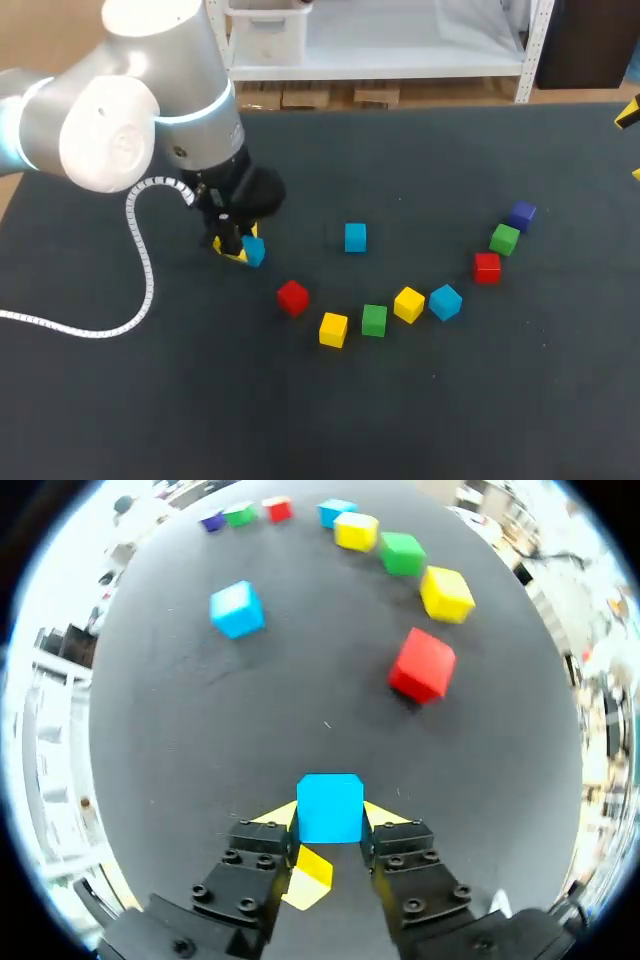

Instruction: Place the blue cubes, place green cubes on the blue cubes, place the yellow cubes on the green cubes, then place the red cubes on the yellow cubes, and place purple cube on the red cubes.

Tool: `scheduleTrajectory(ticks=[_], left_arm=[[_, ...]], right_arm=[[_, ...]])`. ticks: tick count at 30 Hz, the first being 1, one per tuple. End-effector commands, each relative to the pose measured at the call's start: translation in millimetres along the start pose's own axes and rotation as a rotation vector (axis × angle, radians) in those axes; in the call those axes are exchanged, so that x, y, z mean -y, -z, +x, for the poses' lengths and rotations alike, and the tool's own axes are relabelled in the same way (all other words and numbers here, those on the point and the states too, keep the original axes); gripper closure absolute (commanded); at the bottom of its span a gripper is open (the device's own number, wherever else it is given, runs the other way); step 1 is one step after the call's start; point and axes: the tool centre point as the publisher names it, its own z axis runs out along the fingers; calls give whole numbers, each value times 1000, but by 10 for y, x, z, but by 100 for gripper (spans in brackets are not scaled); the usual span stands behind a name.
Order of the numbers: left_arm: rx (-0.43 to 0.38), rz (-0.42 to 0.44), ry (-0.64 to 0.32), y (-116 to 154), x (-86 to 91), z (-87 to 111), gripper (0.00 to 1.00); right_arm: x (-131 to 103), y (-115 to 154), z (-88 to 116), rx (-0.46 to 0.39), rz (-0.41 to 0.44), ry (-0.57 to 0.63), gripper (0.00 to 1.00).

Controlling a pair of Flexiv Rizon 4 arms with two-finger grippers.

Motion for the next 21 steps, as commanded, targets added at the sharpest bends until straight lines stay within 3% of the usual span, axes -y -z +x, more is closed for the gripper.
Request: scheduleTrajectory(ticks=[1,5,12,21], left_arm=[[-5,-5,72,76,-85,-134,100],[2,-3,153,112,-156,-336,100],[8,14,186,67,-228,-612,100],[-31,22,213,-37,-341,-696,100]], right_arm=[[-5,-1,2,1,2,1,0],[-5,-1,2,1,2,1,0],[-5,-1,2,1,2,1,0],[-5,-1,2,1,2,1,0]])
